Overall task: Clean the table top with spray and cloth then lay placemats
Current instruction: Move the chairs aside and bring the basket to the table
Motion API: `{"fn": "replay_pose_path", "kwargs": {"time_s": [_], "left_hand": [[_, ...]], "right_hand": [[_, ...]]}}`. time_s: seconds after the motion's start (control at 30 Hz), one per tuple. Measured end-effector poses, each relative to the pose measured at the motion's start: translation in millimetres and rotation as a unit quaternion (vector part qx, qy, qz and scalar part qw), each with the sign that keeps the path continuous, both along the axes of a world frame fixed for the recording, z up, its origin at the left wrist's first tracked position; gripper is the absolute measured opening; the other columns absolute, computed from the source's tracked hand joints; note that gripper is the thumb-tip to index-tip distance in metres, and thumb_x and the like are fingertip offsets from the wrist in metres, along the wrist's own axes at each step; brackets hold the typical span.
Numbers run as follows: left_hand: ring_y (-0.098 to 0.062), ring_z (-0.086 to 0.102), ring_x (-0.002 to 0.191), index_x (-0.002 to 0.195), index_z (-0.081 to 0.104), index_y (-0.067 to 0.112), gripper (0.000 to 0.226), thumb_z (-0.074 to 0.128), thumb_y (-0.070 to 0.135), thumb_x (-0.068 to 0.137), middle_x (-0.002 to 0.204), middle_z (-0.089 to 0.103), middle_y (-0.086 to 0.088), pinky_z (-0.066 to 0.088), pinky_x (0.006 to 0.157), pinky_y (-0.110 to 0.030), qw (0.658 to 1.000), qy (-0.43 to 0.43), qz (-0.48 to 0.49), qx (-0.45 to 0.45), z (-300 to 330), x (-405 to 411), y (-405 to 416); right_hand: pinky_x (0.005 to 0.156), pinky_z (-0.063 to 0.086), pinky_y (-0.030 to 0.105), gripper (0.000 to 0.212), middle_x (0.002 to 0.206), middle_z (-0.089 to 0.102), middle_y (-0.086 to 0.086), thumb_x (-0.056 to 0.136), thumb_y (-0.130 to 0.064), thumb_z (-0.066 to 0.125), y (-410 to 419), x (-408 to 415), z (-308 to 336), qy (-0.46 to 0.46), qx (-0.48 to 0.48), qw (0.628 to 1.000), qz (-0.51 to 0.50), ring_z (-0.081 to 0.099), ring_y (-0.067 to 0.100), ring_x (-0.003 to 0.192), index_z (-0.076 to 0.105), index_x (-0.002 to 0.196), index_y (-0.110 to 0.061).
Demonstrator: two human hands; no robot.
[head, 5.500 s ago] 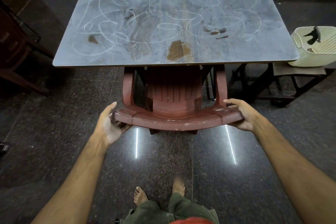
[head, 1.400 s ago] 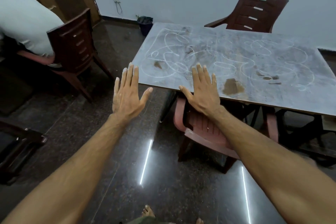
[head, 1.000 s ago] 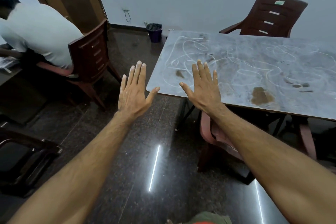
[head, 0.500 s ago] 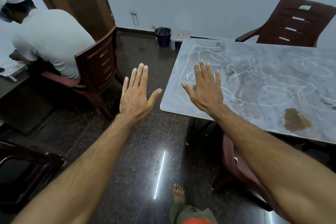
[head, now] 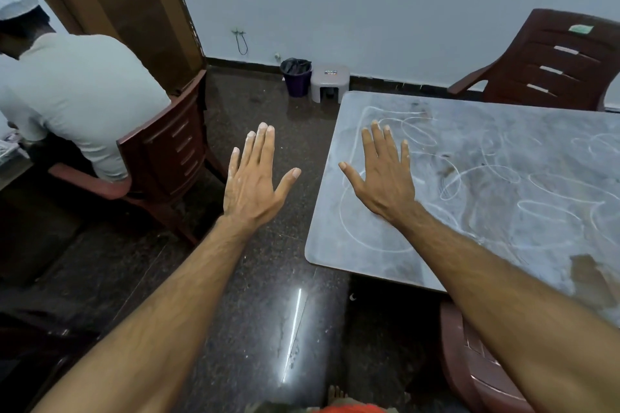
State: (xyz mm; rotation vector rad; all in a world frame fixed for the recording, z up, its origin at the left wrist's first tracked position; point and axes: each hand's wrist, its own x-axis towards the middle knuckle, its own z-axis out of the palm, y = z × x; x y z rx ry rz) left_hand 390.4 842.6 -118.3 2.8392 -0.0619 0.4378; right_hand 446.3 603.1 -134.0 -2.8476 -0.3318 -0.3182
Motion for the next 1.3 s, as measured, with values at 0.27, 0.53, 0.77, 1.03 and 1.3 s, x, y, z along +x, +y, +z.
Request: {"fn": "replay_pose_path", "kwargs": {"time_s": [0.27,0.53,0.77,1.03,1.3], "left_hand": [[-0.017,-0.003,0.154,0.159,-0.001,0.018,0.085,0.022,0.068,0.095,0.167,-0.003,0.000,-0.001,0.124,-0.043,0.999,-0.014,-0.042,0.011,-4,93,48],[-0.017,-0.001,0.154,0.159,0.000,0.017,0.083,0.027,0.065,0.096,0.167,-0.001,0.000,0.001,0.124,-0.044,0.993,-0.024,-0.114,0.016,8,195,116],[-0.016,-0.004,0.153,0.159,-0.002,0.018,0.082,0.026,0.065,0.097,0.167,-0.004,0.001,0.000,0.125,-0.043,0.986,-0.027,-0.164,0.019,10,262,151],[-0.016,-0.004,0.153,0.159,-0.003,0.018,0.083,0.024,0.066,0.096,0.167,-0.004,0.001,0.000,0.125,-0.043,0.983,-0.023,-0.184,0.013,1,332,159],[-0.016,-0.002,0.154,0.159,-0.002,0.016,0.085,0.021,0.068,0.095,0.167,-0.002,0.000,-0.001,0.124,-0.041,0.982,-0.025,-0.182,0.037,0,451,148]], "right_hand": [[0.120,-0.010,0.050,0.090,0.167,-0.006,0.004,0.087,-0.074,0.008,41,68,-4,0.013,-0.039,0.997,-0.066,-0.007,0.025,0.153,0.001,0.159,-0.020],[0.117,-0.014,0.048,0.091,0.167,-0.006,0.003,0.087,-0.076,0.007,101,132,1,0.008,-0.043,0.986,-0.158,-0.005,0.026,0.153,0.004,0.159,-0.021],[0.115,-0.012,0.048,0.088,0.167,-0.001,0.004,0.090,-0.074,0.012,129,174,12,-0.011,-0.031,0.979,-0.199,-0.002,0.026,0.154,0.011,0.159,-0.019],[0.117,-0.011,0.048,0.085,0.167,0.000,0.004,0.092,-0.072,0.014,136,231,6,-0.022,-0.029,0.975,-0.218,-0.002,0.024,0.154,0.012,0.159,-0.019],[0.120,-0.008,0.049,0.079,0.167,0.003,0.005,0.099,-0.066,0.024,120,349,-1,-0.038,-0.017,0.976,-0.212,-0.001,0.024,0.154,0.014,0.158,-0.014]]}}
